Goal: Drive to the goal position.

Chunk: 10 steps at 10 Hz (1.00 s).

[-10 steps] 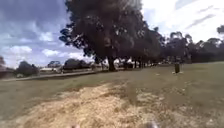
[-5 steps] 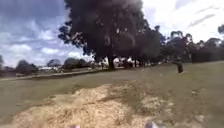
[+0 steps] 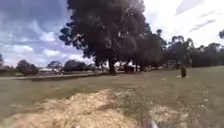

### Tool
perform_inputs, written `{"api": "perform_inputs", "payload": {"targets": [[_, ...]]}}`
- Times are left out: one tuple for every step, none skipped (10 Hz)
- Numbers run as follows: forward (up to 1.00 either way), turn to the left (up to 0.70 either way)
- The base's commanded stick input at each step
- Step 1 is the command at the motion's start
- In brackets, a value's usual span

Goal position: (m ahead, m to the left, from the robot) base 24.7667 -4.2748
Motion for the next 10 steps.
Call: {"api": "perform_inputs", "payload": {"targets": [[0.7,0.0],[0.7,0.0],[0.7,0.0],[0.7,-0.27],[0.7,-0.35],[0.7,-0.35],[0.7,-0.33],[0.7,-0.23],[0.7,-0.05],[0.7,0.0]]}}
